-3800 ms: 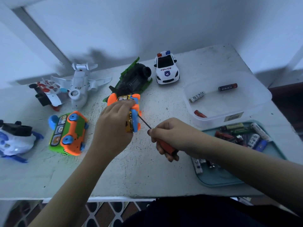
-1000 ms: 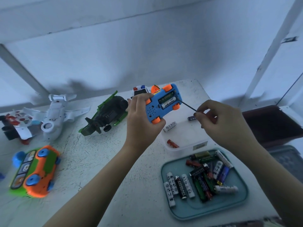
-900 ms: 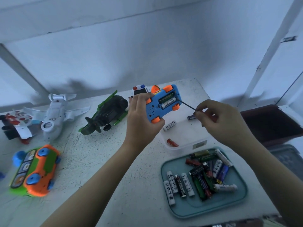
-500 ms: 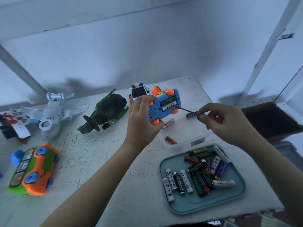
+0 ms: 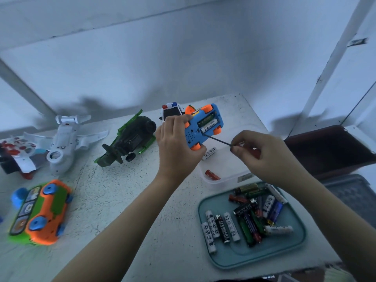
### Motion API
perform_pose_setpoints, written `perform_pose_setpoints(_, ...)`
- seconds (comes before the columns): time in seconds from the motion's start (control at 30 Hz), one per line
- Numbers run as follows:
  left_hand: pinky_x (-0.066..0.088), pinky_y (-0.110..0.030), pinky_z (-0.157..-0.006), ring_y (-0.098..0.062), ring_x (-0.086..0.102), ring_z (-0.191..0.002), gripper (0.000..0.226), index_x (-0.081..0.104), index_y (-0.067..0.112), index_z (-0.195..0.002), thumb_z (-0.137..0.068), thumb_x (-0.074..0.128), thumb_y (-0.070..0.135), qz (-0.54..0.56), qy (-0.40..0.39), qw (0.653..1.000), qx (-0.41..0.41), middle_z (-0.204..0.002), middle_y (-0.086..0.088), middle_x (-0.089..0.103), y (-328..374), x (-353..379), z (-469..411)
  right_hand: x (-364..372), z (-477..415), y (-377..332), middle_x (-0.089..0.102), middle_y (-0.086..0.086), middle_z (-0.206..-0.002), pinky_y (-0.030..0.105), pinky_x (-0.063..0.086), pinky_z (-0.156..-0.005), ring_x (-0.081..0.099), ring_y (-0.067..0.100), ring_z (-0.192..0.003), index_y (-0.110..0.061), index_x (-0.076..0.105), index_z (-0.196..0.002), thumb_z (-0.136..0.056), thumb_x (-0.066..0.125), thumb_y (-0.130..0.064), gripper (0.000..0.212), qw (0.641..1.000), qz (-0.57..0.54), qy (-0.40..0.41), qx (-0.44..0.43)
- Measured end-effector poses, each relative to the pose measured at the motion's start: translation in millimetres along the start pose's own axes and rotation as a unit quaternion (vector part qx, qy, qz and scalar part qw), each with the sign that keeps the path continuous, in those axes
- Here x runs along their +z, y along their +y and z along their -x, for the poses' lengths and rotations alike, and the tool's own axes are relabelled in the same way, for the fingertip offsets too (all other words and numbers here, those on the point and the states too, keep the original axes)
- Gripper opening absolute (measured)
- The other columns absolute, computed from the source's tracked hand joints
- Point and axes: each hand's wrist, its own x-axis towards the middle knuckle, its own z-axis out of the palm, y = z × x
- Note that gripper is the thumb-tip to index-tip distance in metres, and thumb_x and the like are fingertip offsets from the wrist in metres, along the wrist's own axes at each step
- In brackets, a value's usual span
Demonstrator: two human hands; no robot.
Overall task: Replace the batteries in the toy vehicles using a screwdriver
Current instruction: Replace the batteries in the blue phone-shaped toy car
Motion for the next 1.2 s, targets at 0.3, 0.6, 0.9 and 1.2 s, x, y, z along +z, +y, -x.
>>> perform_pose_setpoints(0.3, 0.031, -0.034, -0.087, -0.015, 0.042, -0.091, 0.057, 0.052, 0.01, -0.109, -0.055, 0.069, 0.018, -0.021, 0.025, 0.999, -0.015, -0.098, -0.007, 0.051, 7, 6, 0, 22, 8, -12, 0.052, -0.004, -0.054, 0.021, 0.037, -0.052, 0.047, 0.012, -0.05, -0.013, 0.057, -0.091, -0.093, 0.058, -0.019, 0.007, 0.999, 0.026, 0.027, -0.001)
perform_pose_setpoints(0.6, 0.03, -0.036, -0.086, -0.027, 0.052, -0.089, 0.055, 0.053, 0.007, -0.108, -0.055, 0.066, 0.012, -0.043, 0.07, 0.995, -0.059, -0.097, -0.01, 0.051, 23, 13, -6, 47, 17, -27, 0.046, -0.004, -0.059, 0.021, 0.03, -0.048, 0.045, 0.009, -0.051, -0.01, 0.048, -0.099, -0.098, 0.045, -0.017, 0.008, 0.997, 0.033, 0.064, 0.025)
perform_pose_setpoints(0.9, 0.031, -0.032, -0.089, -0.018, 0.044, -0.094, 0.064, 0.04, 0.02, -0.111, -0.057, 0.075, 0.01, -0.003, 0.035, 0.999, -0.021, -0.1, -0.008, 0.05, 9, 7, -4, 22, 20, -14, 0.049, -0.006, -0.057, 0.022, 0.033, -0.048, 0.043, 0.007, -0.049, -0.015, 0.054, -0.097, -0.096, 0.05, -0.021, 0.008, 0.996, 0.034, 0.061, 0.059)
perform_pose_setpoints(1.2, 0.047, -0.051, -0.086, -0.011, 0.041, -0.097, 0.065, 0.043, 0.019, -0.112, -0.058, 0.075, 0.004, 0.058, 0.009, 0.998, 0.022, -0.105, -0.001, 0.047, 5, -2, 1, -11, 3, 9, 0.063, -0.004, -0.064, 0.026, 0.043, -0.063, 0.056, 0.012, -0.061, -0.027, 0.059, -0.092, -0.094, 0.054, -0.027, 0.006, 0.99, 0.094, 0.079, 0.065)
